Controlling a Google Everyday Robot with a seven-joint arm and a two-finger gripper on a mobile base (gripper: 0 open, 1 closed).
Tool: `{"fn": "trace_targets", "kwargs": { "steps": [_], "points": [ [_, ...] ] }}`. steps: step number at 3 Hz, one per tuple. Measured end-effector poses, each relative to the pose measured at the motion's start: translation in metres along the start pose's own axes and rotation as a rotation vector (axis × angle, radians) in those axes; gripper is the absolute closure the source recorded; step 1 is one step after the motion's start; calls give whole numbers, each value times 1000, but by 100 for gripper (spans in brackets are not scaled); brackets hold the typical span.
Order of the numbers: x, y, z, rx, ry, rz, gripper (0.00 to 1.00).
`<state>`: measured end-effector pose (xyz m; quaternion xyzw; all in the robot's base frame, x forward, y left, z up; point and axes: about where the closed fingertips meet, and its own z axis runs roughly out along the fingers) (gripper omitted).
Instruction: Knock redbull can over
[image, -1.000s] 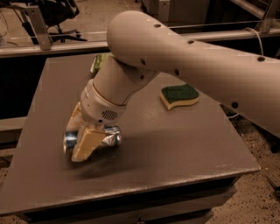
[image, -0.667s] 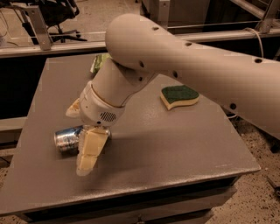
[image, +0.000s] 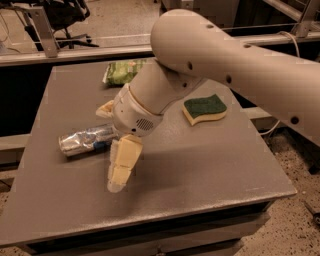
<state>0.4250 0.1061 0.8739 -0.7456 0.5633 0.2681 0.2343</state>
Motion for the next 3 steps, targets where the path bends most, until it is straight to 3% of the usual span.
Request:
{"fn": "trace_targets", "kwargs": {
  "steps": [1, 3],
  "points": [
    [33, -14, -54, 90, -67, 75, 0],
    [77, -24, -167, 274, -279, 156, 0]
  ]
}}
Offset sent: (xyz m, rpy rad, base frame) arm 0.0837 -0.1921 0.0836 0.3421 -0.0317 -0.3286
